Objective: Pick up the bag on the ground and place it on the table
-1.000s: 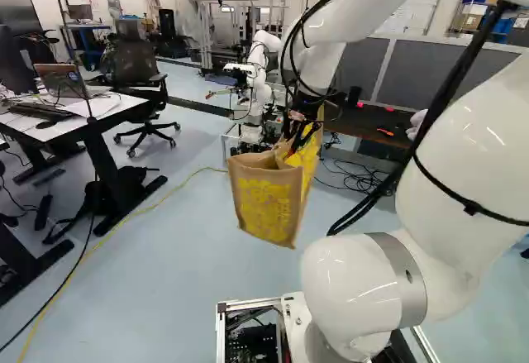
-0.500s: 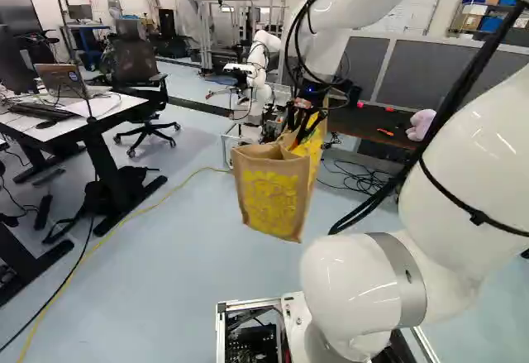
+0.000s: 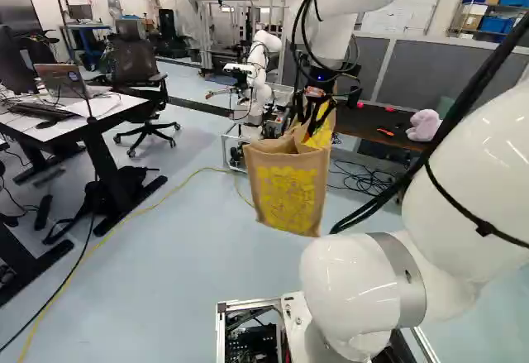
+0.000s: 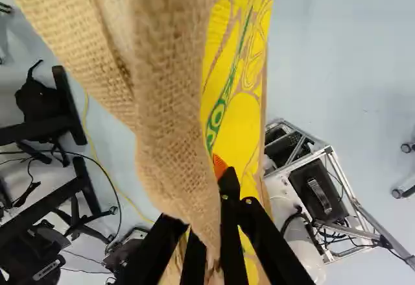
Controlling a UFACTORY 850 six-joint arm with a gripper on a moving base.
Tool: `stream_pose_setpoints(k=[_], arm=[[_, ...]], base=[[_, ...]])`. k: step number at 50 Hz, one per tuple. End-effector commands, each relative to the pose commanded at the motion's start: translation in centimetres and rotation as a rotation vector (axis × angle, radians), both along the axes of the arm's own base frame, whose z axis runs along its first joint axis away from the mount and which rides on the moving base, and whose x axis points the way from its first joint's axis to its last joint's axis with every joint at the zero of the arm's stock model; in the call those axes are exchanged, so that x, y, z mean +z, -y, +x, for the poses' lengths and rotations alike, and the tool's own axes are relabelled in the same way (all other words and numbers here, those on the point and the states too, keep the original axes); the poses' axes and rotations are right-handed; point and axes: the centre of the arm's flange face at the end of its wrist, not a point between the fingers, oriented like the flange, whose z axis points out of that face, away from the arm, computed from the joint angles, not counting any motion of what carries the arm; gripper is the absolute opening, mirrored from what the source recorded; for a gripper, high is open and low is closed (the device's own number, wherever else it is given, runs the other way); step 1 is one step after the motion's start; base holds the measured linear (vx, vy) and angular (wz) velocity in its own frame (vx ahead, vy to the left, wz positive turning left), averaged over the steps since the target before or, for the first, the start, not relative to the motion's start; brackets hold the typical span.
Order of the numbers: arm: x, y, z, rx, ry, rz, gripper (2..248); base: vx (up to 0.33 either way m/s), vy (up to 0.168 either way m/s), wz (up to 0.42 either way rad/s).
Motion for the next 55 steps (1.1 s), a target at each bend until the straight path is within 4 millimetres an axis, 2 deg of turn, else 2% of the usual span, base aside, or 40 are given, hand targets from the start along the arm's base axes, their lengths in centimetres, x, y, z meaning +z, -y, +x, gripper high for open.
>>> stream_pose_setpoints(k=[55], arm=[[8.6, 2.9, -2.7, 0.037, -0.116, -0.230, 22]], base=[[0.000, 0.000, 0.000]])
